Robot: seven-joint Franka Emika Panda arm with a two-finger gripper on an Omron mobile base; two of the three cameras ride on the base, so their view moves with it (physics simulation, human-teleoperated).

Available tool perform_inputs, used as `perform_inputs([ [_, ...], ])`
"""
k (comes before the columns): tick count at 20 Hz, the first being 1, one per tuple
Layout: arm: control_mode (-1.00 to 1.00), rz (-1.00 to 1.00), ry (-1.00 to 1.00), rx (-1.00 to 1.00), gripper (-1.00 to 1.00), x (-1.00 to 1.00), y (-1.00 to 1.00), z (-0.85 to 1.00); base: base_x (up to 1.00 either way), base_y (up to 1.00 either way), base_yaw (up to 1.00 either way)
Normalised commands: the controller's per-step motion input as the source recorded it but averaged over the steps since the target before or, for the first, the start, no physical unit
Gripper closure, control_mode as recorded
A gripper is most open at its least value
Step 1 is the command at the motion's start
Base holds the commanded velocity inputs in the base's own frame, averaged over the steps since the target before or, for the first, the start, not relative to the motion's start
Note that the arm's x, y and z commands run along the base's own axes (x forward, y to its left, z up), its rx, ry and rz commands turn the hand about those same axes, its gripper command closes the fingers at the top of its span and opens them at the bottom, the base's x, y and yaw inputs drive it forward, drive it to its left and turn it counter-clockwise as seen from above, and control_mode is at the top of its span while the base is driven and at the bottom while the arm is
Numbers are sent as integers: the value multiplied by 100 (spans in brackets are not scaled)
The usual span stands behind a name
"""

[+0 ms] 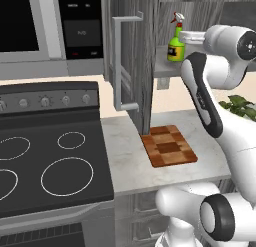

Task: Grab the spray bottle from the cabinet, then place it next to the cutting board for sanitizing. Then grab the dish brush from the countertop next to the sink and place it next to the cutting board.

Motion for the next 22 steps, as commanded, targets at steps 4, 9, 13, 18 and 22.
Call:
perform_inputs([
  [4,-100,0,0,0,-100,42,-2,-4,0,0,0],
  [9,-100,0,0,0,-100,43,-2,0,0,0,0],
  [13,-100,0,0,0,-100,39,-11,0,0,0,0],
  [18,-100,0,0,0,-100,35,-7,0,0,0,0],
  [22,-100,0,0,0,-100,31,0,0,0,0,0],
])
